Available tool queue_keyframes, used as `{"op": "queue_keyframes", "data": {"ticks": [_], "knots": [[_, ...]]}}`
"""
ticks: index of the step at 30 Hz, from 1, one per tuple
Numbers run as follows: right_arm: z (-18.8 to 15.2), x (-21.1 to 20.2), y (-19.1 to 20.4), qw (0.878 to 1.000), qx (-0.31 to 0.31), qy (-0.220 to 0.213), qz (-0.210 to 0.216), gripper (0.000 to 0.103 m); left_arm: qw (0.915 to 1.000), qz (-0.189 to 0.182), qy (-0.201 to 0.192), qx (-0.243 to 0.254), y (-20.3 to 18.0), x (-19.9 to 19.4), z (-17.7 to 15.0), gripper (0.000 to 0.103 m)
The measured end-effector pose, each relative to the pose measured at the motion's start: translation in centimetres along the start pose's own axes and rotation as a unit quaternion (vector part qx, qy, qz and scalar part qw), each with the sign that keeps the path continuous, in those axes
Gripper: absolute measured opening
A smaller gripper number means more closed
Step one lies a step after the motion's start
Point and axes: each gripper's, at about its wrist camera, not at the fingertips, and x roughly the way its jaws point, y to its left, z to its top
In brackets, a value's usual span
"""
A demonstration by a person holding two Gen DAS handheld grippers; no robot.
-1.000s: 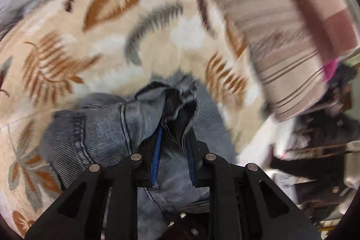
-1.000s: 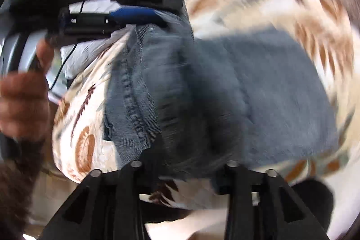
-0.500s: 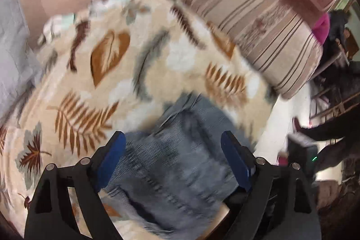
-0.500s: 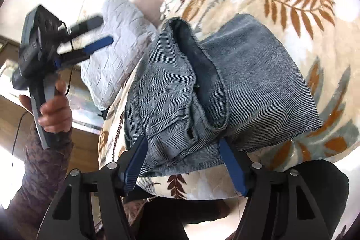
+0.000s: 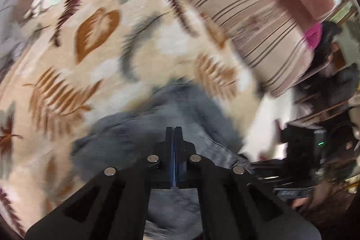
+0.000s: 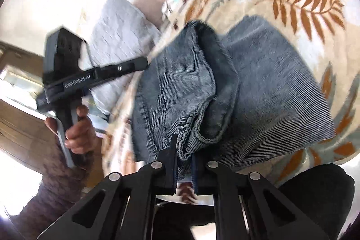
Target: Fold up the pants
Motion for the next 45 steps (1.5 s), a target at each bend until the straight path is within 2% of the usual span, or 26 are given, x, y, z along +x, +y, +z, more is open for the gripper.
{"op": "queue_keyframes", "data": {"ticks": [2, 4, 7, 9, 10, 11, 12, 13, 14, 18, 20, 21, 23, 24, 26, 27, 28, 29, 30, 31, 33, 34, 39, 41, 43, 45], "knots": [[0.4, -1.8, -0.2, 1.000, 0.001, -0.026, 0.007, 0.008, 0.9996, 0.004, -0.012, 0.027, -2.4, 0.5, 0.7, 0.000], [1.0, -3.4, -0.7, 0.999, 0.001, -0.051, 0.001, 0.008, 0.9988, 0.010, 0.003, 0.047, -4.6, 2.7, 1.4, 0.000], [1.3, -4.8, -3.1, 0.997, 0.020, -0.071, -0.025, 0.008, 0.9973, 0.044, 0.033, 0.048, -5.7, 6.2, 2.2, 0.000], [1.0, -5.0, -5.3, 0.996, 0.053, -0.068, -0.030, 0.008, 0.9983, 0.023, 0.034, 0.040, -5.5, 6.1, 2.8, 0.000], [0.7, -5.1, -6.0, 0.995, 0.061, -0.066, -0.030, 0.008, 0.9983, 0.023, 0.030, 0.045, -5.5, 5.7, 3.0, 0.006], [0.5, -5.3, -6.3, 0.996, 0.063, -0.064, -0.027, 0.008, 0.9974, 0.029, 0.029, 0.060, -5.5, 5.0, 3.6, 0.013], [0.4, -5.3, -6.6, 0.996, 0.062, -0.058, -0.021, 0.008, 0.9966, 0.038, 0.029, 0.067, -5.5, 4.6, 3.9, 0.042], [0.3, -5.1, -6.6, 0.997, 0.058, -0.054, -0.017, 0.008, 0.9948, 0.059, 0.031, 0.077, -5.4, 4.1, 4.5, 0.081], [0.1, -5.3, -6.8, 0.997, 0.053, -0.047, -0.013, 0.010, 0.9936, 0.068, 0.032, 0.085, -5.2, 4.1, 4.8, 0.089], [0.1, -4.0, -6.4, 0.998, 0.049, -0.029, -0.004, 0.019, 0.9862, 0.092, 0.088, 0.106, -4.1, 5.9, 5.1, 0.089], [-0.1, -3.5, -6.6, 0.998, 0.056, -0.025, -0.001, 0.038, 0.9819, 0.095, 0.116, 0.116, -3.7, 7.0, 4.3, 0.089], [-0.3, -3.2, -6.7, 0.998, 0.061, -0.021, -0.001, 0.042, 0.9785, 0.100, 0.133, 0.122, -3.6, 7.8, 3.7, 0.089], [-0.7, -2.6, -6.3, 0.998, 0.065, -0.011, 0.005, 0.044, 0.9708, 0.113, 0.162, 0.136, -3.6, 9.4, 2.3, 0.089], [-0.8, -2.3, -6.0, 0.998, 0.065, -0.010, 0.005, 0.044, 0.9630, 0.139, 0.164, 0.162, -3.8, 10.2, 1.2, 0.089], [-0.9, -2.1, -5.8, 0.998, 0.064, -0.011, 0.005, 0.043, 0.9578, 0.158, 0.149, 0.189, -4.4, 10.3, 0.1, 0.088], [-0.9, -2.0, -5.7, 0.998, 0.063, -0.013, 0.003, 0.043, 0.9611, 0.153, 0.132, 0.188, -4.6, 9.8, -0.2, 0.077], [-1.0, -1.9, -5.6, 0.998, 0.062, -0.014, 0.001, 0.040, 0.9645, 0.149, 0.121, 0.182, -4.6, 9.2, -0.2, 0.060], [-0.9, -1.8, -5.4, 0.998, 0.060, -0.015, 0.002, 0.033, 0.9665, 0.146, 0.116, 0.176, -4.5, 8.8, -0.1, 0.054], [-0.9, -1.8, -5.3, 0.998, 0.058, -0.018, 0.000, 0.029, 0.9689, 0.144, 0.110, 0.168, -4.3, 8.2, 0.0, 0.042], [-0.7, -1.7, -5.1, 0.998, 0.055, -0.020, -0.003, 0.023, 0.9714, 0.138, 0.108, 0.160, -4.0, 7.6, 0.2, 0.039], [-0.5, -1.7, -4.8, 0.999, 0.048, -0.022, -0.008, 0.008, 0.9725, 0.138, 0.106, 0.155, -3.9, 6.9, 0.3, 0.035], [-0.4, -1.8, -4.6, 0.999, 0.043, -0.023, -0.011, 0.008, 0.9725, 0.139, 0.103, 0.157, -4.1, 6.5, 0.3, 0.033], [0.6, -4.9, -3.2, 0.997, 0.015, -0.075, -0.009, 0.007, 0.9760, 0.119, 0.050, 0.176, -7.3, 4.5, 1.4, 0.032], [1.2, -5.4, -4.0, 0.996, 0.022, -0.084, -0.026, 0.008, 0.9739, 0.136, 0.060, 0.172, -7.7, 6.1, 1.7, 0.033], [1.5, -4.6, -6.4, 0.996, 0.062, -0.061, -0.028, 0.009, 0.9715, 0.157, 0.076, 0.160, -7.1, 8.3, 1.6, 0.033], [1.2, -3.3, -7.8, 0.995, 0.083, -0.037, -0.044, 0.017, 0.9695, 0.181, 0.091, 0.138, -6.1, 10.0, 1.1, 0.036]]}}
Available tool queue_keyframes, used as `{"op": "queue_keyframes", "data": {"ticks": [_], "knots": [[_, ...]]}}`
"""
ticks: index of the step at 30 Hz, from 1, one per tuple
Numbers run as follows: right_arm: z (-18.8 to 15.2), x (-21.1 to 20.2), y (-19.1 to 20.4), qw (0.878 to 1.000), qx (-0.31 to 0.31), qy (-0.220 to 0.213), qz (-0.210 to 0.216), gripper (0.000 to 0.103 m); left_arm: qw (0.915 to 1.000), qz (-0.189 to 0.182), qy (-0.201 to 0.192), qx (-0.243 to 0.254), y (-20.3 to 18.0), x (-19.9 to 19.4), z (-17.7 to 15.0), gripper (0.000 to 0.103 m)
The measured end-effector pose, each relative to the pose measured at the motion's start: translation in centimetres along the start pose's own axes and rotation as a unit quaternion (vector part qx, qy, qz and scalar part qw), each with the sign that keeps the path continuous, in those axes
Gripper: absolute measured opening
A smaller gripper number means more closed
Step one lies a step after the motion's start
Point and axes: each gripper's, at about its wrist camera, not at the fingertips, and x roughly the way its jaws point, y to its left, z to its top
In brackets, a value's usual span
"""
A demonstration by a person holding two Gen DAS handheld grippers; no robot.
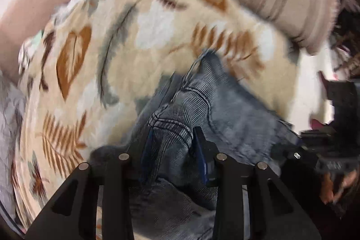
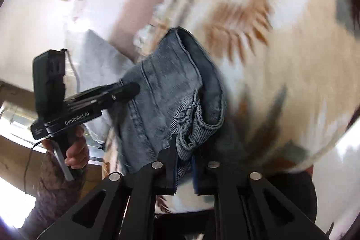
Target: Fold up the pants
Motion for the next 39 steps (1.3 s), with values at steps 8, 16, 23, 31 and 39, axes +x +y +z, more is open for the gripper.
{"op": "queue_keyframes", "data": {"ticks": [8, 16, 23, 31, 39], "knots": [[2.9, -4.8, -0.2, 0.997, -0.009, -0.074, -0.018, 0.052, 0.9839, -0.037, -0.080, -0.155, 4.6, -5.6, -3.5, 0.054], [8.9, -0.1, 5.4, 0.993, -0.102, -0.053, -0.041, 0.052, 0.9421, -0.042, -0.087, -0.321, 8.9, -5.3, -10.1, 0.066], [10.3, 6.4, 6.3, 0.983, -0.146, -0.015, -0.108, 0.036, 0.9042, -0.081, -0.055, -0.416, 9.9, -1.4, -11.7, 0.065], [10.8, 3.6, 9.9, 0.970, -0.217, -0.042, -0.097, 0.002, 0.8986, -0.054, -0.067, -0.430, 9.4, -1.1, -11.5, 0.036], [11.7, 6.0, 6.4, 0.980, -0.168, -0.002, -0.107, 0.008, 0.9030, -0.033, -0.067, -0.423, 9.3, -0.6, -11.3, 0.037]]}}
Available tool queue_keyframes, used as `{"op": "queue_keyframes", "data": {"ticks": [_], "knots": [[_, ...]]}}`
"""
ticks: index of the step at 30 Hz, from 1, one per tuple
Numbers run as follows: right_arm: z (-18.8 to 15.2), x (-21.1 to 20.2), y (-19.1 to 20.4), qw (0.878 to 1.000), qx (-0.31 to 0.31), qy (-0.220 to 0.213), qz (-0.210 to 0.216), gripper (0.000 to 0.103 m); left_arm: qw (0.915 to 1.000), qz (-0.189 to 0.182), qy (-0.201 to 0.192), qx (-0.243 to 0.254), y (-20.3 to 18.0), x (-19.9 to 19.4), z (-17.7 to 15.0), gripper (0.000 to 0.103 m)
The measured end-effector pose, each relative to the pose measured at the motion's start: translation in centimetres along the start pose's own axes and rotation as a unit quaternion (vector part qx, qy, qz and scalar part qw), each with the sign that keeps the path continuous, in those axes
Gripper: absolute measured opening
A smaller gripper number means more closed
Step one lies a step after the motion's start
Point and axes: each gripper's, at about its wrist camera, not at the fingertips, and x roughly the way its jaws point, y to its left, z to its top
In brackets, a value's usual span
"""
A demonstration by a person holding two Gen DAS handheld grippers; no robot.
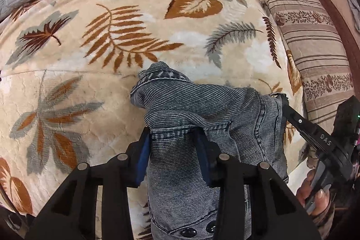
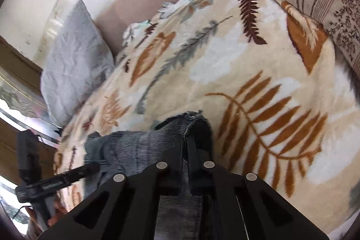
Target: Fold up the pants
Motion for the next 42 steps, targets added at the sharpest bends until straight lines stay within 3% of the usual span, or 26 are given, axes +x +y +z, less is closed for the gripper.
{"op": "queue_keyframes", "data": {"ticks": [1, 3, 4, 5, 7, 9, 10, 14, 16, 19, 20, 24, 26, 27, 32, 33, 34, 36, 37, 40, 42], "knots": [[0.0, -0.1, 0.1, 1.000, 0.002, 0.000, 0.000, 0.009, 1.0000, -0.001, -0.001, -0.002, 0.0, 0.0, 0.0, 0.037], [-0.2, 0.0, -0.2, 1.000, 0.013, 0.012, 0.018, 0.023, 1.0000, -0.003, -0.003, -0.004, 0.1, -0.1, -0.1, 0.037], [-0.3, 0.1, -0.4, 0.999, 0.018, 0.015, 0.021, 0.038, 1.0000, -0.002, -0.003, -0.004, 0.1, 0.0, -0.1, 0.037], [-0.6, 0.2, -0.6, 0.999, 0.022, 0.018, 0.022, 0.043, 1.0000, -0.001, -0.004, -0.003, 0.0, 0.0, -0.1, 0.038], [-1.0, 0.6, -0.5, 0.999, 0.019, 0.022, 0.014, 0.041, 1.0000, 0.001, -0.004, -0.003, 0.0, 0.0, -0.2, 0.038], [-1.2, 0.7, 0.0, 1.000, -0.001, 0.022, 0.002, 0.007, 1.0000, 0.002, -0.003, -0.004, -0.2, -0.3, -0.2, 0.038], [-1.1, 0.7, 0.4, 1.000, -0.010, 0.024, -0.004, 0.002, 1.0000, 0.000, -0.003, -0.007, -0.2, -0.5, -0.2, 0.037], [-0.1, -1.9, 1.6, 0.999, -0.037, -0.032, -0.007, 0.002, 0.9994, 0.005, -0.019, -0.027, 0.6, -0.7, 0.3, 0.037], [0.2, -1.2, 1.1, 0.999, -0.035, -0.016, -0.019, 0.002, 0.9987, -0.006, 0.012, -0.050, 1.5, 1.0, 0.4, 0.037], [-0.7, 0.8, 0.4, 0.998, -0.038, 0.026, -0.041, 0.003, 0.9973, -0.022, 0.015, -0.068, 2.1, 0.7, 0.2, 0.038], [-1.0, 0.7, 0.4, 0.998, -0.042, 0.024, -0.046, 0.009, 0.9969, -0.028, 0.015, -0.071, 2.3, 0.2, 0.1, 0.038], [-1.6, -2.5, -0.9, 1.000, 0.019, 0.007, 0.007, 0.016, 0.9945, -0.054, 0.017, -0.088, 3.4, -2.1, -1.2, 0.038], [-2.5, -4.1, -1.5, 0.999, 0.032, 0.005, 0.022, 0.035, 0.9912, -0.087, 0.026, -0.097, 4.0, -3.2, -2.8, 0.042], [-3.4, -5.0, -1.8, 0.999, 0.033, 0.005, 0.023, 0.038, 0.9892, -0.104, 0.033, -0.099, 4.3, -3.5, -4.2, 0.048], [-8.0, -6.1, -2.7, 0.998, 0.046, 0.032, 0.040, 0.041, 0.9822, -0.147, 0.069, -0.095, 4.1, -2.8, -8.8, 0.057], [-8.7, -5.8, -2.7, 0.997, 0.049, 0.038, 0.045, 0.043, 0.9808, -0.154, 0.077, -0.093, 3.8, -2.4, -9.3, 0.063], [-9.2, -5.4, -2.6, 0.997, 0.047, 0.043, 0.045, 0.044, 0.9819, -0.146, 0.081, -0.090, 3.5, -2.1, -9.6, 0.065], [-9.8, -4.7, -1.8, 0.999, 0.028, 0.043, 0.014, 0.036, 0.9853, -0.131, 0.076, -0.078, 2.7, -2.3, -9.6, 0.065], [-9.8, -4.9, -1.3, 0.999, 0.011, 0.037, 0.000, 0.009, 0.9865, -0.131, 0.069, -0.071, 2.4, -3.0, -9.6, 0.059], [-9.0, -7.9, 0.9, 0.999, -0.038, -0.011, -0.002, 0.010, 0.9921, -0.110, 0.042, -0.045, 1.7, -4.2, -9.7, 0.044], [-8.7, -9.5, 1.8, 0.997, -0.064, -0.038, -0.006, 0.010, 0.9947, -0.092, 0.038, -0.029, 1.3, -3.9, -10.0, 0.041]]}}
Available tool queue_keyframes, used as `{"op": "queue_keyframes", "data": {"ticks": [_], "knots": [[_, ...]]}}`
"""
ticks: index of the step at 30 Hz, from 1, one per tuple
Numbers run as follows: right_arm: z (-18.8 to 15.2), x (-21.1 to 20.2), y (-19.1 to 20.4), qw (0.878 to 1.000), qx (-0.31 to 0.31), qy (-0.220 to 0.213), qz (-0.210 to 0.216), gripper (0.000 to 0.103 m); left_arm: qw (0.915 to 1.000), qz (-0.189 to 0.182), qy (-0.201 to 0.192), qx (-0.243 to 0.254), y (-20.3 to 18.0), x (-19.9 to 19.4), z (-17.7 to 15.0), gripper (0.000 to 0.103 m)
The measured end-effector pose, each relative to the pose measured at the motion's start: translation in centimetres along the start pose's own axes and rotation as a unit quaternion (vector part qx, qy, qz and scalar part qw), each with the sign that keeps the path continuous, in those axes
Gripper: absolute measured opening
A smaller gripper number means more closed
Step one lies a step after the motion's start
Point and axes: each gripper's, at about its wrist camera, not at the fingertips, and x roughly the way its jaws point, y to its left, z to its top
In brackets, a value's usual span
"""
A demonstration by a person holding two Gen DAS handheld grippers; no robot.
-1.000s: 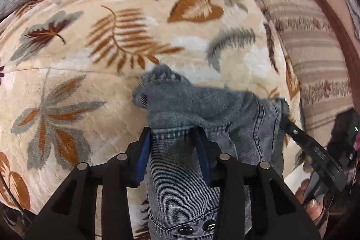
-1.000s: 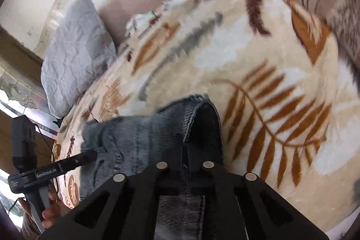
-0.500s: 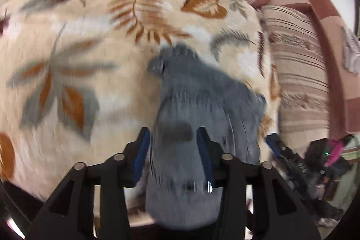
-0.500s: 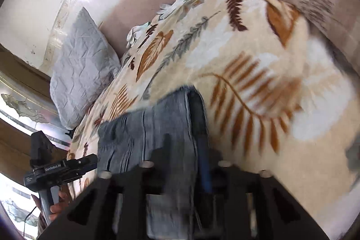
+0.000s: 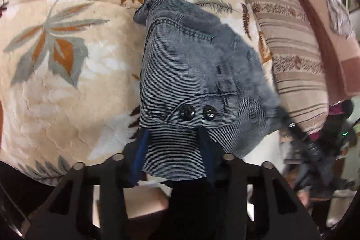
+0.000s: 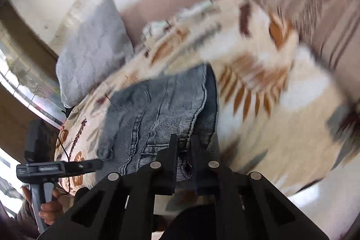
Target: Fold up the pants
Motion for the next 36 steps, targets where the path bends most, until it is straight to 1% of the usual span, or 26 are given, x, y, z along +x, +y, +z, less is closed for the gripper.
{"op": "queue_keyframes", "data": {"ticks": [1, 3, 5, 6, 7, 8, 9, 10, 12, 13, 14, 15, 17, 22, 24, 27, 29, 30, 31, 32, 33, 34, 35, 36], "knots": [[-0.1, 0.0, 0.1, 1.000, -0.007, 0.001, -0.007, 0.010, 0.9998, 0.018, 0.000, 0.009, -0.2, 0.6, -0.3, 0.041], [-1.0, 1.5, 0.0, 0.999, -0.026, 0.025, -0.036, 0.010, 0.9989, 0.038, -0.005, 0.026, -0.3, 1.2, -0.7, 0.042], [-2.4, 3.5, -0.6, 0.996, -0.038, 0.053, -0.067, 0.011, 0.9968, 0.058, -0.016, 0.054, -0.9, 1.5, -1.1, 0.047], [-3.2, 4.4, -1.0, 0.995, -0.034, 0.065, -0.074, 0.012, 0.9960, 0.064, -0.018, 0.059, -1.0, 1.6, -1.3, 0.049], [-3.6, 4.6, -1.3, 0.995, -0.027, 0.065, -0.072, 0.013, 0.9960, 0.064, -0.019, 0.060, -0.8, 1.4, -1.4, 0.049], [-3.6, 4.2, -1.5, 0.996, -0.017, 0.057, -0.068, 0.018, 0.9961, 0.062, -0.019, 0.060, -0.7, 1.2, -1.3, 0.049], [-3.3, 3.9, -1.5, 0.996, -0.013, 0.058, -0.063, 0.020, 0.9961, 0.060, -0.018, 0.061, -0.6, 1.0, -1.2, 0.049], [-3.1, 3.6, -1.6, 0.996, -0.009, 0.060, -0.059, 0.021, 0.9962, 0.058, -0.018, 0.062, -0.5, 0.6, -1.2, 0.048], [-2.2, 2.4, -2.1, 0.998, 0.013, 0.050, -0.033, 0.021, 0.9964, 0.050, -0.029, 0.062, -0.2, -0.8, -0.8, 0.048], [-1.7, 1.8, -2.3, 0.999, 0.023, 0.041, -0.022, 0.025, 0.9963, 0.045, -0.041, 0.060, 0.0, -1.6, -0.7, 0.048], [-1.0, 1.1, -2.9, 0.999, 0.037, 0.028, -0.011, 0.032, 0.9960, 0.044, -0.054, 0.056, 0.2, -2.3, -0.4, 0.048], [-0.2, 0.7, -3.4, 0.999, 0.052, 0.013, -0.009, 0.035, 0.9958, 0.043, -0.061, 0.053, 0.2, -2.5, 0.1, 0.049], [0.9, 0.8, -4.1, 0.998, 0.070, 0.002, -0.008, 0.036, 0.9965, 0.042, -0.063, 0.034, 0.7, -2.6, 1.9, 0.049], [3.6, 4.3, -4.1, 0.995, 0.094, 0.020, 0.008, 0.036, 0.9976, 0.022, -0.059, -0.029, 1.9, -1.7, 6.3, 0.049], [4.7, 5.6, -3.6, 0.995, 0.093, 0.027, 0.013, 0.036, 0.9971, 0.019, -0.057, -0.046, 2.1, -1.2, 7.7, 0.049], [5.8, 6.7, -2.6, 0.996, 0.089, 0.031, 0.009, 0.036, 0.9951, -0.003, -0.059, -0.079, 3.4, -1.2, 9.7, 0.049], [6.6, 6.8, -1.6, 0.996, 0.082, 0.032, 0.028, 0.037, 0.9928, -0.031, -0.055, -0.102, 4.3, -1.3, 9.7, 0.050], [7.4, 7.4, -0.3, 0.996, 0.064, 0.040, 0.041, 0.037, 0.9921, -0.039, -0.052, -0.107, 4.5, -1.2, 9.4, 0.050], [8.1, 7.7, 1.0, 0.997, 0.044, 0.046, 0.048, 0.042, 0.9922, -0.051, -0.048, -0.103, 4.5, -1.1, 8.7, 0.051], [8.9, 8.2, 2.5, 0.997, 0.019, 0.055, 0.055, 0.047, 0.9935, -0.054, -0.043, -0.091, 4.3, -0.8, 7.9, 0.052], [10.0, 9.2, 4.8, 0.995, -0.017, 0.069, 0.064, 0.048, 0.9954, -0.046, -0.038, -0.075, 4.2, -0.3, 6.8, 0.052], [10.3, 9.5, 5.9, 0.994, -0.034, 0.076, 0.068, 0.052, 0.9964, -0.043, -0.033, -0.066, 4.1, 0.1, 6.1, 0.053], [11.1, 10.9, 8.1, 0.991, -0.066, 0.095, 0.074, 0.053, 0.9974, -0.041, -0.022, -0.055, 4.1, 0.8, 5.3, 0.053], [11.5, 12.1, 9.5, 0.987, -0.085, 0.111, 0.074, 0.054, 0.9977, -0.044, -0.013, -0.050, 4.1, 1.4, 4.6, 0.053]]}}
